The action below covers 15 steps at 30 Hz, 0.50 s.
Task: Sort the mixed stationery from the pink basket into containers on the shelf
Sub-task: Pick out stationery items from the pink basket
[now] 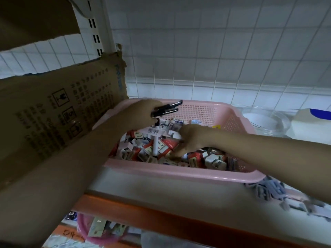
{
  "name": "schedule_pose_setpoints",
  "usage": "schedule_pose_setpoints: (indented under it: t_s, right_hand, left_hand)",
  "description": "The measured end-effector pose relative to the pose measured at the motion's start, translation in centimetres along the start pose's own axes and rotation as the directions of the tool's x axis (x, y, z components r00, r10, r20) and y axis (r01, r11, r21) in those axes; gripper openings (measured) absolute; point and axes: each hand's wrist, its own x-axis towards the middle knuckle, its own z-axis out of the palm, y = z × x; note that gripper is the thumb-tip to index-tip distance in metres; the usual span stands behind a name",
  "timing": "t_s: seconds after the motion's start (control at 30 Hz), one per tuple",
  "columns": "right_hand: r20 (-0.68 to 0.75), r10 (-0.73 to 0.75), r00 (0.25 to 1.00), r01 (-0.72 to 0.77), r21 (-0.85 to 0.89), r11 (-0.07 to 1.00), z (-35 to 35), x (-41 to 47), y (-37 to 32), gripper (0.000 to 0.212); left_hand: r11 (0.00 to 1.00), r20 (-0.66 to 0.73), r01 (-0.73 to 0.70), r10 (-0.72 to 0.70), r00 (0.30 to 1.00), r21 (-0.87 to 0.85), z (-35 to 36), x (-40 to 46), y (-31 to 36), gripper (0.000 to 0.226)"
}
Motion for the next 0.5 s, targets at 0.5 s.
schedule_pose_setpoints:
  t_s: [0.5]
  right_hand:
    - [0.207,0.074,0.975,-0.124,0.239,0.963,-0.8,1.7,-1.8,0.032]
  left_hand:
    - [0.99,0.114,0.102,-0.113,0.987,0.092,-0.3,1.1,-1.1,0.017]
